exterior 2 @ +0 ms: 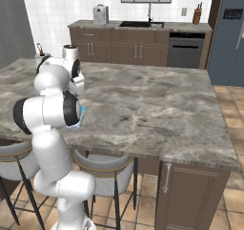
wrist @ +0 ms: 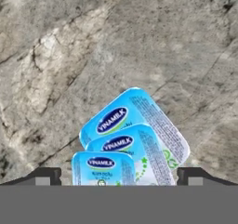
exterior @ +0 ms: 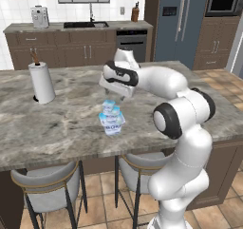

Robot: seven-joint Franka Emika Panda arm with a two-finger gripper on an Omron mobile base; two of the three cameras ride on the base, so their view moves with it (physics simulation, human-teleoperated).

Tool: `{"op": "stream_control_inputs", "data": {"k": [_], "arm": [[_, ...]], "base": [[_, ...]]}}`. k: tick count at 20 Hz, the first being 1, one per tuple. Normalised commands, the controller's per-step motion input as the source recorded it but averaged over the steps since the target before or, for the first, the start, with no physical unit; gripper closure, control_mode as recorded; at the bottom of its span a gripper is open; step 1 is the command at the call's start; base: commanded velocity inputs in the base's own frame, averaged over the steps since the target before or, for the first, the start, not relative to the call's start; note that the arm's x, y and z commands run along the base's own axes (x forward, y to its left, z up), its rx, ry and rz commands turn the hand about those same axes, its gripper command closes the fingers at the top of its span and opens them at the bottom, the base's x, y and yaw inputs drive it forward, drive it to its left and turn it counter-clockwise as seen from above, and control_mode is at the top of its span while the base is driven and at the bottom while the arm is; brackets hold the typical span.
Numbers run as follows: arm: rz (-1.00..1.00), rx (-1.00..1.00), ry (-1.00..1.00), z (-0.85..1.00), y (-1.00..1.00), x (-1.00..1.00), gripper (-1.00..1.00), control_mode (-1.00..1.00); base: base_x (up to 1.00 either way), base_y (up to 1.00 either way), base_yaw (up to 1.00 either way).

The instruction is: Stack the yogurt containers by placing the smaller containers on top of the larger containers.

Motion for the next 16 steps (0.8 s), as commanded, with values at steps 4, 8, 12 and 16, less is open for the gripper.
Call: {"op": "stream_control_inputs", "data": {"k": [4, 8, 12, 16], "arm": [[0.00, 0.04, 0.00, 0.27, 0.00, -0.03, -1.00, -1.00], [0.01, 0.05, 0.00, 0.33, 0.00, -0.08, -1.00, -1.00], [0.01, 0.07, 0.00, 0.46, -0.13, -0.30, -1.00, -1.00], [0.00, 0.08, -0.03, 0.43, -0.35, -0.56, -1.00, -1.00]], "base": [[0.00, 0.00, 0.00], [0.00, 0.00, 0.00], [0.00, 0.00, 0.00], [0.00, 0.00, 0.00]]}}
